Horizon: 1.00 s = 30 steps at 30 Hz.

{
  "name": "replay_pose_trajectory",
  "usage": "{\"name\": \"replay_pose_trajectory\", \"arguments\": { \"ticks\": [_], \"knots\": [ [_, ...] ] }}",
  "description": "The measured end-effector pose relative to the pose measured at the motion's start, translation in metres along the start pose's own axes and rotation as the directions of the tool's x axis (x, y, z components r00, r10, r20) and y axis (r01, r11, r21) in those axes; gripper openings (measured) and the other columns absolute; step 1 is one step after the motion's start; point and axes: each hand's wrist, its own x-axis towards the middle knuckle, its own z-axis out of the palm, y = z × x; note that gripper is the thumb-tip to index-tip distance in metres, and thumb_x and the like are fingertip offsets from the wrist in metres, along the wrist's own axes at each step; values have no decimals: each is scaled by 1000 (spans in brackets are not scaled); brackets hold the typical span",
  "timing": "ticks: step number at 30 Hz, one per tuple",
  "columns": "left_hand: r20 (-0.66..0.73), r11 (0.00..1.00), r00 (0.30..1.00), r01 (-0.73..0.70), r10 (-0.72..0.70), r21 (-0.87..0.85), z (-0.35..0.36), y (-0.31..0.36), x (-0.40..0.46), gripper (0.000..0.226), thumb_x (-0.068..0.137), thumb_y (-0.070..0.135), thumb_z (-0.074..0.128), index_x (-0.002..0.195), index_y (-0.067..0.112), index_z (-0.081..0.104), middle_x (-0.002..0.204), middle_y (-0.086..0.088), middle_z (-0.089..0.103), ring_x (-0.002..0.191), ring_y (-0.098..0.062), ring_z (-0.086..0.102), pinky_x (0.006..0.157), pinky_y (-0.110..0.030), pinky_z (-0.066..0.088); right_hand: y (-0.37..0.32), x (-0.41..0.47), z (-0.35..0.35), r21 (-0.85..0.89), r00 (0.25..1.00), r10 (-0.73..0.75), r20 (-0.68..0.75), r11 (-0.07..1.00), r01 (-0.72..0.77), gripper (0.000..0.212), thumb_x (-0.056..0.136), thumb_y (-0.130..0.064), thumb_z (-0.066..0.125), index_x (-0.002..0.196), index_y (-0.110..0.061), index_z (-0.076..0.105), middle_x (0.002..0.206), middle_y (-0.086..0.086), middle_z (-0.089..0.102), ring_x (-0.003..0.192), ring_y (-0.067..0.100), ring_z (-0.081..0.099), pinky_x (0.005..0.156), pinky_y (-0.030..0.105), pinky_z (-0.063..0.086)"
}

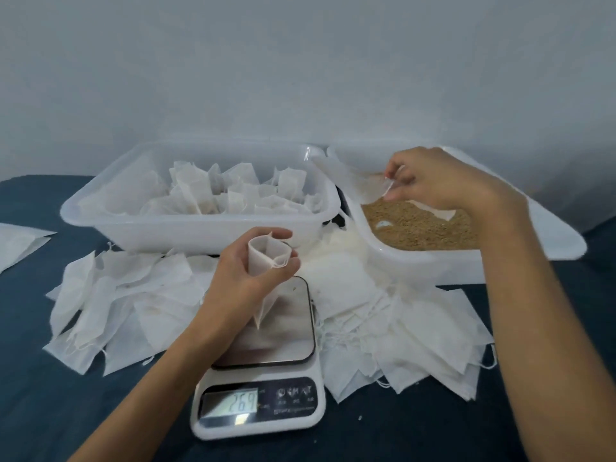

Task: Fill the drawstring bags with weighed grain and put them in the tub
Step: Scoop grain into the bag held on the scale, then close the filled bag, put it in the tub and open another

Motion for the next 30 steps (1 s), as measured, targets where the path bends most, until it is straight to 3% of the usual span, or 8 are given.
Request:
{"name": "replay_pose_trajectory", "arguments": {
  "ticks": [3,5,9,14,18,20,24,30],
  "knots": [
    [-4,998,1000,-16,16,58,4,-2,1,16,94,27,77,110,30,73,98,-5,78,91,-26,73,73,-28,56,32,10,10,-134,988,154,11,979,-151,28,88,-25,78,109,-11,66,106,7,66,95,25,62,79,33,47],
    [-12,995,999,-42,44,90,4,-4,2,11,101,25,66,108,28,73,95,-2,79,92,-19,74,78,-25,54,46,16,18,-249,972,232,27,944,-218,26,86,-28,79,99,-7,71,99,8,70,90,25,66,80,38,55],
    [-12,990,996,-85,87,112,4,-3,5,25,111,19,46,113,19,72,96,-1,80,97,-17,74,77,-19,52,57,20,31,-342,938,326,115,900,-271,23,83,-22,81,95,-8,67,90,6,66,81,21,63,70,36,55],
    [-59,988,992,-104,111,111,-9,18,25,29,113,24,43,117,15,70,103,0,81,100,-18,76,67,-30,57,55,20,32,-379,896,385,223,881,-284,32,83,-8,76,114,-11,66,102,8,68,90,26,68,87,43,59],
    [-136,977,969,-193,204,87,-36,50,59,31,113,24,44,113,13,73,105,-4,81,103,-18,76,81,-26,61,38,16,18,-359,933,322,160,900,-248,37,86,-30,79,114,-8,69,116,8,69,101,26,66,94,42,55],
    [-217,978,955,-186,204,99,-56,61,82,31,113,23,44,109,14,73,103,-4,80,101,-18,75,69,-29,62,24,9,7,-335,964,246,98,921,-201,31,87,-37,77,107,-14,72,117,4,70,103,25,65,95,44,54],
    [-362,998,932,-11,33,64,-87,57,120,34,110,9,38,98,11,70,94,-7,75,96,-27,70,66,-31,57,-10,-10,-3,-211,983,127,133,973,-98,37,88,-47,73,119,-28,65,122,-3,65,109,22,61,97,43,50],
    [-342,962,936,162,-79,221,-100,24,130,27,110,6,41,102,6,68,90,-9,74,93,-29,69,83,-36,55,-44,-19,10,-199,967,-46,252,975,98,38,93,-47,67,126,-29,60,97,-16,55,85,5,53,64,24,35]
  ]
}}
